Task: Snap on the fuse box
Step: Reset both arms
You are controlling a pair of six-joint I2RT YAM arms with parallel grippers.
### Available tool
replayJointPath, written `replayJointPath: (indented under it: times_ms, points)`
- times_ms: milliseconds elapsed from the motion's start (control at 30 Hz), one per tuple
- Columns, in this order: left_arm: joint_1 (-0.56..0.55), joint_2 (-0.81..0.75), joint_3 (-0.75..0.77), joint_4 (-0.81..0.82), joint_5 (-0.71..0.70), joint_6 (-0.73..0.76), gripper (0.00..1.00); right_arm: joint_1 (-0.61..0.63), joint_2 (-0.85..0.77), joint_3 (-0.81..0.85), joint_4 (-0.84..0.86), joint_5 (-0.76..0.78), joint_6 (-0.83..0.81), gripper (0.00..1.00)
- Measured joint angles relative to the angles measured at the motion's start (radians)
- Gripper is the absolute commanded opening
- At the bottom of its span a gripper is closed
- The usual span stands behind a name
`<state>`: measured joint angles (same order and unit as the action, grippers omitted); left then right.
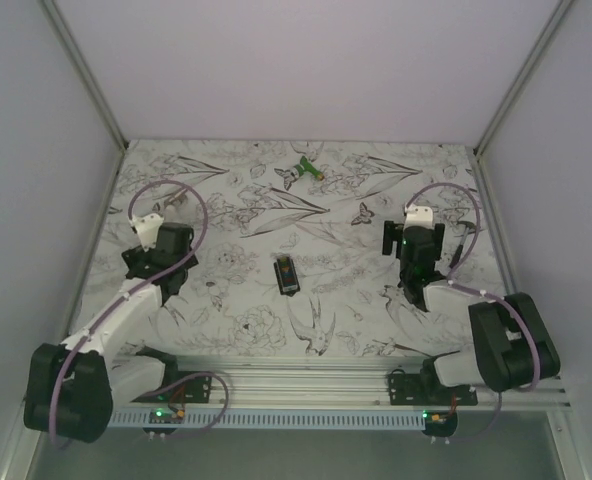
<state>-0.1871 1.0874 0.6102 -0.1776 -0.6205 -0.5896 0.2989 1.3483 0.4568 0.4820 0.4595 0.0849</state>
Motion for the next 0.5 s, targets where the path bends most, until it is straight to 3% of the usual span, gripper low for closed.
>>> replayJointPath:
  times_ms: [200,500]
  points:
    - [0.077,0.048,-0.144,0.252,-0.047,0.128,0.99,-0.053,0.077,-0.136,0.335,-0.002,-0.087,0.99]
    - [0.111,0.263,-0.234,0.697,0.097,0.345,1.0,-0.205,0.142,-0.216,0.55,-0.241,-0.08,1.0]
